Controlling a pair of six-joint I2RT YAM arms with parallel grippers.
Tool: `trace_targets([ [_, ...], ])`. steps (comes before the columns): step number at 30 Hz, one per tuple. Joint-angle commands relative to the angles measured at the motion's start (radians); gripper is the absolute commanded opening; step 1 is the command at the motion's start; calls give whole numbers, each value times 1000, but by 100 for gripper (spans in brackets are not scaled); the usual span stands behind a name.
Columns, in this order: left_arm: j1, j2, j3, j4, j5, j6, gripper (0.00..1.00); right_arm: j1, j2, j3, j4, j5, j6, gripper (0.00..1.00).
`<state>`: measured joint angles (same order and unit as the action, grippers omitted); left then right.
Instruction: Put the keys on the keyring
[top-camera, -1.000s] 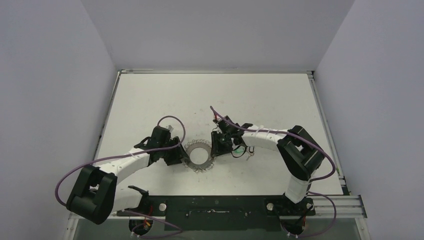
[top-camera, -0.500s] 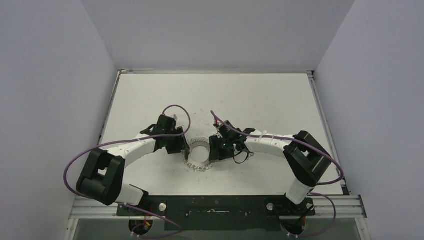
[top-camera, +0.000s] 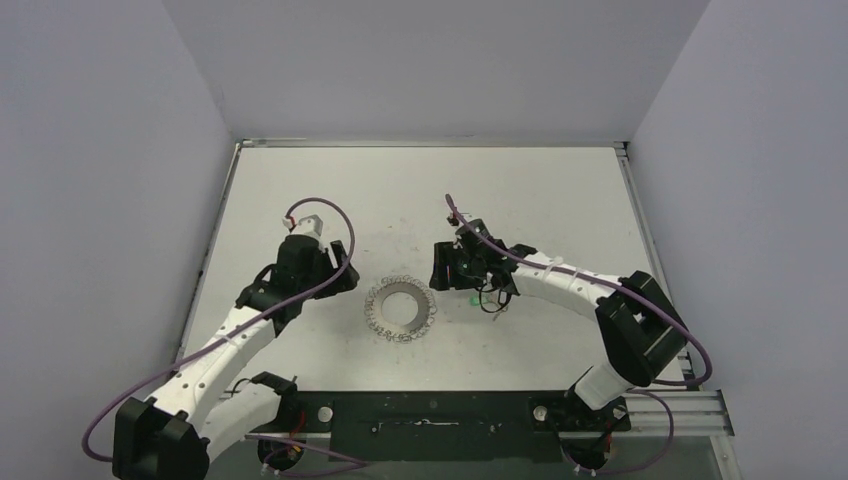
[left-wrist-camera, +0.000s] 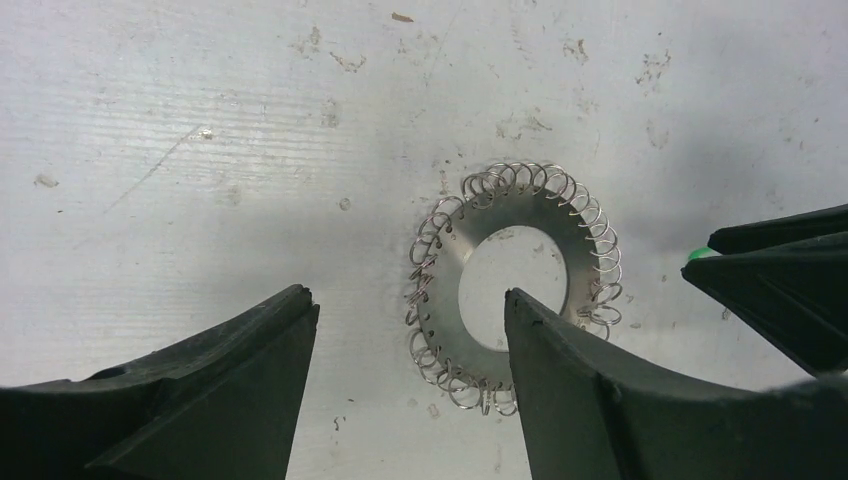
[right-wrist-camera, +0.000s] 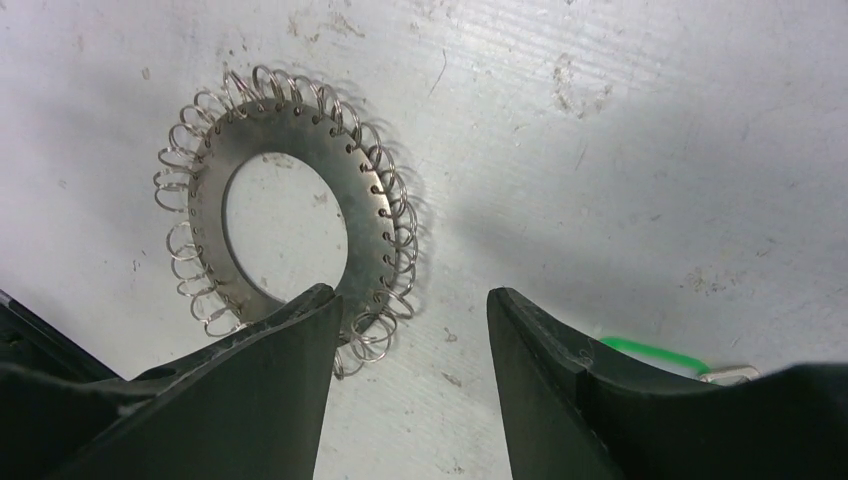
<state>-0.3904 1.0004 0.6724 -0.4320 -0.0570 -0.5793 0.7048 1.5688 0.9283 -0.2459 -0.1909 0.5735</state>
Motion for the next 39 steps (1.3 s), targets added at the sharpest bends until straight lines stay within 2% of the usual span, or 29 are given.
trace_targets([
  [1, 12, -84, -97, 88, -10, -69, 65, -24, 50, 46, 103, -70, 16, 56],
  [6, 25, -121, -184, 189, 107, -130, 66, -24, 138, 91, 136, -121, 27, 57],
  [11, 27, -76, -204, 227, 160, -171, 66, -21, 198, 168, 108, -134, 15, 56],
  [17, 34, 4, -186, 223, 176, -163, 65, 3, 253, 293, 2, -110, -49, 52],
  [22, 36, 58, -162, 228, 205, -149, 65, 41, 283, 374, -103, -29, -102, 51],
  [30, 38, 108, -146, 229, 235, -137, 65, 44, 316, 399, -110, -39, -94, 43],
  [36, 38, 112, -144, 206, 212, -140, 64, 102, 338, 462, -136, -29, -133, 40],
  [39, 40, 110, -130, 163, 177, -146, 64, 130, 379, 509, -155, -22, -141, 35],
])
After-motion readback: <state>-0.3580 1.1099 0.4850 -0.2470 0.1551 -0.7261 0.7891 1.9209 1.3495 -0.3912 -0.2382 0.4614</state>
